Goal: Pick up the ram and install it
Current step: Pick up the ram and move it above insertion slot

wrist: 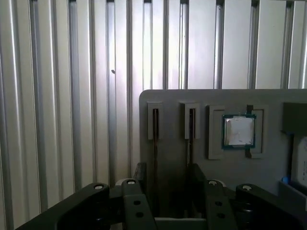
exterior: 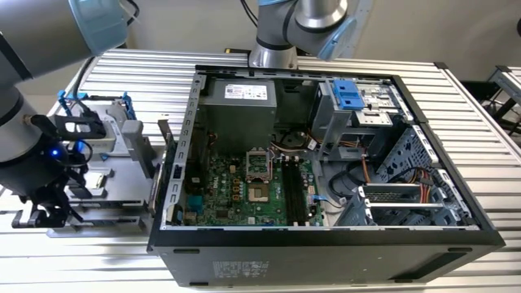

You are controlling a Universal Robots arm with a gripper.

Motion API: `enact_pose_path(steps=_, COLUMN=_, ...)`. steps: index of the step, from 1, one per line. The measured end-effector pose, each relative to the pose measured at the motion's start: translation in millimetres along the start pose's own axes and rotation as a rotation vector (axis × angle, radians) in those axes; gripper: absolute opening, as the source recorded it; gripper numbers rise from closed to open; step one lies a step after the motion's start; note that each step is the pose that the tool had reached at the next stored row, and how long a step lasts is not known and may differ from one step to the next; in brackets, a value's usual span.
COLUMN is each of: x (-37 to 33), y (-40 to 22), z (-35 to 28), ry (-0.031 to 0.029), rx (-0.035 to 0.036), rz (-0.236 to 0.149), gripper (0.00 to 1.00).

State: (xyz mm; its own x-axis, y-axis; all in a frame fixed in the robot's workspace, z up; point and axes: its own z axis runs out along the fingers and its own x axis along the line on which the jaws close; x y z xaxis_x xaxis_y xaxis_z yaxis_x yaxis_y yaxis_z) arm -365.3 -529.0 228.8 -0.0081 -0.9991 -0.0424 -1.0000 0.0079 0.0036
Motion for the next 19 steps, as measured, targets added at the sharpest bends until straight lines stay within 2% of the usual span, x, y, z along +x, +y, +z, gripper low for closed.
enact_pose_path(steps=17, x=4.4, y=-0.8, z=30.8, ry=0.0004, rx=0.0004, rz=0.0, gripper=1.0)
enact_pose_path(steps=19, x=4.5, y=-0.8, z=32.8, ry=0.0005, rx=0.0006, rz=0.0, gripper=1.0)
